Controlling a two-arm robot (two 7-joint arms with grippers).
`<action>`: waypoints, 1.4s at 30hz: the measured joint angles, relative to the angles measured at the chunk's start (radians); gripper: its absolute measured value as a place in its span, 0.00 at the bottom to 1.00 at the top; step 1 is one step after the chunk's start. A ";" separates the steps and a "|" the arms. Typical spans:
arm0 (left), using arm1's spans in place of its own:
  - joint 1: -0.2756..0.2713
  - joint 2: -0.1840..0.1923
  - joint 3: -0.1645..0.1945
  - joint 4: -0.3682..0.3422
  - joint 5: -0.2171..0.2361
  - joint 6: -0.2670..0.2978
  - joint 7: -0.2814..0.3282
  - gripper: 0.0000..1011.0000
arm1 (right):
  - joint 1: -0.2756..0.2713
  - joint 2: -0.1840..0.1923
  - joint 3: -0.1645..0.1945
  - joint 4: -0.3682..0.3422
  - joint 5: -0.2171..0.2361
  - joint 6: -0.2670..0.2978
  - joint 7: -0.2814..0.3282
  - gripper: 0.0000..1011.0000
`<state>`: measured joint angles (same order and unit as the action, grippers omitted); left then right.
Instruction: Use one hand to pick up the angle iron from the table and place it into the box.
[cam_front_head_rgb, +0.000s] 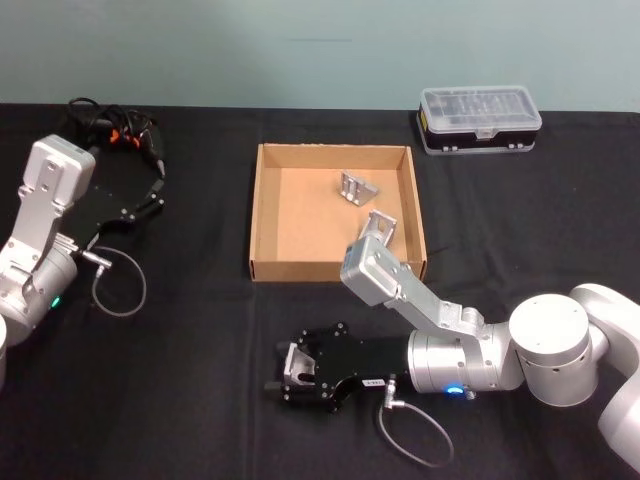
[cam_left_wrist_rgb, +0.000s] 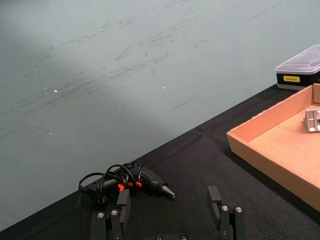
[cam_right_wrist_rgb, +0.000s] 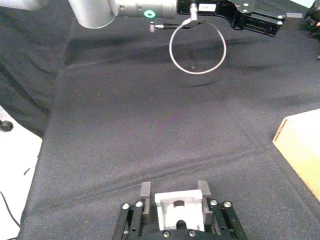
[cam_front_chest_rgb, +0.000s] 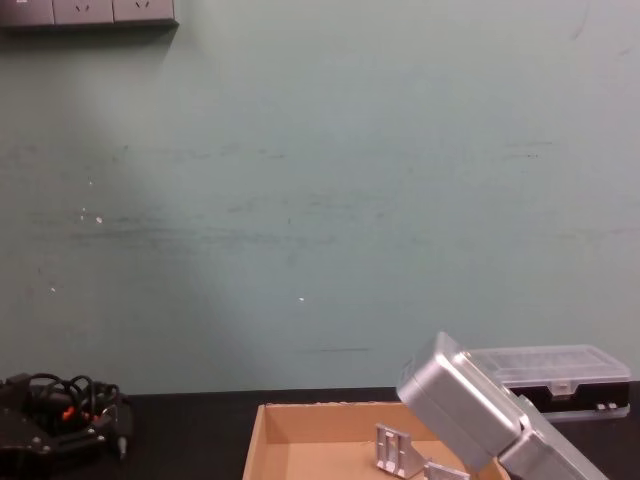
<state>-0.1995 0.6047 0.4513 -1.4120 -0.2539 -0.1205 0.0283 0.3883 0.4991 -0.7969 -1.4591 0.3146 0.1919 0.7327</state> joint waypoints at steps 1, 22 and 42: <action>0.000 0.000 0.000 0.000 0.000 0.000 0.000 0.99 | -0.001 0.000 0.000 0.000 0.000 -0.001 0.000 0.59; 0.000 0.000 0.000 0.000 0.000 0.000 0.000 0.99 | -0.033 0.035 0.053 -0.101 0.038 -0.014 -0.023 0.45; 0.000 0.000 0.000 0.000 0.000 0.000 0.000 0.99 | 0.062 0.012 0.198 -0.118 0.079 -0.042 -0.158 0.45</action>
<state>-0.1996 0.6047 0.4514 -1.4119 -0.2539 -0.1205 0.0283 0.4504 0.5113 -0.5986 -1.5773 0.3941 0.1497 0.5745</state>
